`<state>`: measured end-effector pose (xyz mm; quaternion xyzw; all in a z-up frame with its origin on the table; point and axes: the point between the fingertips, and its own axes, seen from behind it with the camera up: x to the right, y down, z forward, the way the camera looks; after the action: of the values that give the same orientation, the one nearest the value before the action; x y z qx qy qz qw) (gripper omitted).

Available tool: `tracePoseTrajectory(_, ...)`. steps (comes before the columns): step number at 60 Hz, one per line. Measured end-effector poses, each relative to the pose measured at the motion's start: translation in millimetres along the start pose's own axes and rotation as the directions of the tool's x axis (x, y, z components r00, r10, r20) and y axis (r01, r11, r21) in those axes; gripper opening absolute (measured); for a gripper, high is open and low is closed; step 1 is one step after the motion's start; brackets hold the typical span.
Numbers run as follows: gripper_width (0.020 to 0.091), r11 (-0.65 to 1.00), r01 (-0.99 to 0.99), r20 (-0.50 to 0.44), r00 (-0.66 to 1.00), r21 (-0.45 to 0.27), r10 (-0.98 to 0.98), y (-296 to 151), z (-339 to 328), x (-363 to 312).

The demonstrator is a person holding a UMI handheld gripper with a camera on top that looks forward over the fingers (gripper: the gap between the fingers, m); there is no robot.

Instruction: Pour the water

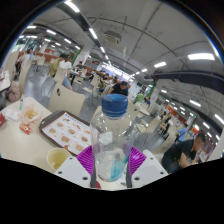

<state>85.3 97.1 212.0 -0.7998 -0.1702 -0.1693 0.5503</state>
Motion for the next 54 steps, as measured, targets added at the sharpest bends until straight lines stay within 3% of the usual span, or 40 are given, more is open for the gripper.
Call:
tracePoseTrajectory(11, 0.0404, 0.954, -0.290, 0.108, 0.949, -0.077, 0.297, 59, 24, -24)
tracePoseTrajectory(28, 0.0413, 0.911, -0.373, 0.113, 0.912, -0.179, 0.395, 138, 54, -51)
tracePoseTrajectory(29, 0.0426, 0.911, -0.386, 0.111, 0.909, -0.148, 0.403, 133, 54, -50)
tracePoseTrajectory(33, 0.0419, 0.907, -0.398, 0.110, 0.904, -0.139, 0.414, 137, 54, -49)
tracePoseTrajectory(41, 0.0506, 0.902, -0.411, 0.100, 0.900, -0.131, 0.424, 138, 53, -48)
tracePoseTrajectory(46, 0.0568, 0.903, -0.396, 0.088, 0.906, -0.167, 0.413, 141, 50, -47)
tracePoseTrajectory(48, 0.0619, 0.901, -0.388, 0.081, 0.909, -0.192, 0.409, 143, 48, -47)
tracePoseTrajectory(52, 0.0867, 0.896, -0.380, 0.080, 0.910, -0.231, 0.407, 145, 39, -49)
tracePoseTrajectory(54, 0.0829, 0.893, -0.375, 0.080, 0.911, -0.248, 0.405, 143, 31, -51)
